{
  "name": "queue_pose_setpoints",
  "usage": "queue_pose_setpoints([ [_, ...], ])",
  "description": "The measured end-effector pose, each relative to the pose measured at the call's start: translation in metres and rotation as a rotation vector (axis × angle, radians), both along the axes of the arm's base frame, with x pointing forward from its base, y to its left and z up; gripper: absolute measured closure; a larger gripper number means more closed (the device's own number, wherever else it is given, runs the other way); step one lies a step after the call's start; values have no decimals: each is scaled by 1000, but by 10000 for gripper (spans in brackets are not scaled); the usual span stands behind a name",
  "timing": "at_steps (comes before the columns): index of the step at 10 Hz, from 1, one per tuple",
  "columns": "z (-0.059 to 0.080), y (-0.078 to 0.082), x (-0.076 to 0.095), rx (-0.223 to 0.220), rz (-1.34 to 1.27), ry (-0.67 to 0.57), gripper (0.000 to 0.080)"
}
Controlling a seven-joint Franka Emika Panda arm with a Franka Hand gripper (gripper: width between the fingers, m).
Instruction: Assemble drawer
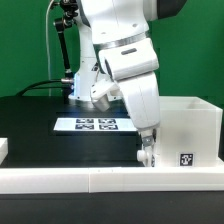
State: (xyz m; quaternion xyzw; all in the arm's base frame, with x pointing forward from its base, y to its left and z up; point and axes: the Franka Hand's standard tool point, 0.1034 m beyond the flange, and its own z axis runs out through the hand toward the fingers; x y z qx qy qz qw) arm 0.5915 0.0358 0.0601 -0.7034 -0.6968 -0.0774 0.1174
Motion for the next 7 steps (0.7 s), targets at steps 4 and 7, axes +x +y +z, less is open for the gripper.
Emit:
queue_pose_setpoints([
  [4,2,-42,-4,-12,10,42,151],
  [7,8,-63,-5,-28,12,49,151],
])
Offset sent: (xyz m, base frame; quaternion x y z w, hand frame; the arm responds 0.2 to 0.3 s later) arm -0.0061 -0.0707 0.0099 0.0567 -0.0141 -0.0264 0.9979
